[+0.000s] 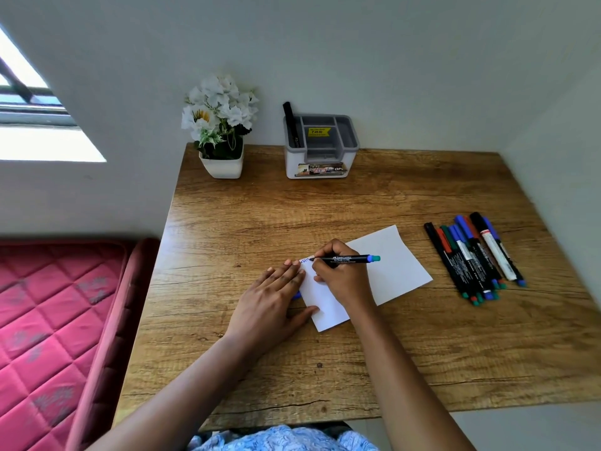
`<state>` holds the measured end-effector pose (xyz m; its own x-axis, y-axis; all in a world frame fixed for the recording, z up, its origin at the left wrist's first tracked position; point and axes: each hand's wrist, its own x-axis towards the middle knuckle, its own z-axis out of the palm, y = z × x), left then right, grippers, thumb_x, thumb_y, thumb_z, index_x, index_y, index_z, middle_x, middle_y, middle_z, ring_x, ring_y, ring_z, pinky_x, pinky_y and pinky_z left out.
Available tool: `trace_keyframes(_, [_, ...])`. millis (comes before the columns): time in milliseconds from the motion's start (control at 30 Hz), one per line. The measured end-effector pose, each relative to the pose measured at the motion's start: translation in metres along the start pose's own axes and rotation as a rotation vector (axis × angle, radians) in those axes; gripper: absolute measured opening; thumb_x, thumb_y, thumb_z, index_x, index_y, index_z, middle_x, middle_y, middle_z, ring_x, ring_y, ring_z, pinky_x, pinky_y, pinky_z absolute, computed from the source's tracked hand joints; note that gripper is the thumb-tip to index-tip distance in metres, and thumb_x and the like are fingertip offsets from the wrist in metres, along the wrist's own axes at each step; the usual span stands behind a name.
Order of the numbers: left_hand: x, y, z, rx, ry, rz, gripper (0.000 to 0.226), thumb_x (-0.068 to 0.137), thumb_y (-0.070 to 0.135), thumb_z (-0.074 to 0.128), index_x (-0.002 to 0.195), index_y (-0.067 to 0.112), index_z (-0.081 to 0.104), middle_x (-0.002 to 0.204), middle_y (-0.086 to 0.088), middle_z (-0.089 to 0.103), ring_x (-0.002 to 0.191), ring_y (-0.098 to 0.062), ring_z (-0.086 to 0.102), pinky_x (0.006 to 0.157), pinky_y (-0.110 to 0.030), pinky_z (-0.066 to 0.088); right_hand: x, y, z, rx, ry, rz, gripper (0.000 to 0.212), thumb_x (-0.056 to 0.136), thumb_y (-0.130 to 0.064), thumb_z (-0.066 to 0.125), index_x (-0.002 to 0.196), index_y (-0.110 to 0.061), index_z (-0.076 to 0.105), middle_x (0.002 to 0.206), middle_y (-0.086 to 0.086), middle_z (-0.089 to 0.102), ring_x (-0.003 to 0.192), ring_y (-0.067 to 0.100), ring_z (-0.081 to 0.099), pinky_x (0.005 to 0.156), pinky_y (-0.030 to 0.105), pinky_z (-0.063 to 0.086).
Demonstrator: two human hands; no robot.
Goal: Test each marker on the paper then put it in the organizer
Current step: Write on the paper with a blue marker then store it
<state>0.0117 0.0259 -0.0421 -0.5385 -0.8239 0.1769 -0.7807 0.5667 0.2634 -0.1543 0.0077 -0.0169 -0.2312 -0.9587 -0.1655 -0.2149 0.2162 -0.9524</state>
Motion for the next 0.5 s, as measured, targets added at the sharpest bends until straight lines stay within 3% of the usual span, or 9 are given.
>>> trace_keyframes(500, [0.0003, -0.0001, -0.0003, -0.011, -0.022, -0.013, 0.073, 0.090, 0.065, 0.034, 0.136, 0.011, 0.051, 0.142, -0.006, 0.047, 0.135, -0.014, 0.035, 0.111, -0.038, 0.025, -0.0004, 0.0021, 0.0006, 0.009, 0.012, -0.007, 0.018, 0.082, -0.004, 0.066, 0.075, -0.018, 0.058, 0.079, -0.003, 0.065, 0.076, 0.010, 0.066, 0.061, 0.026, 0.059])
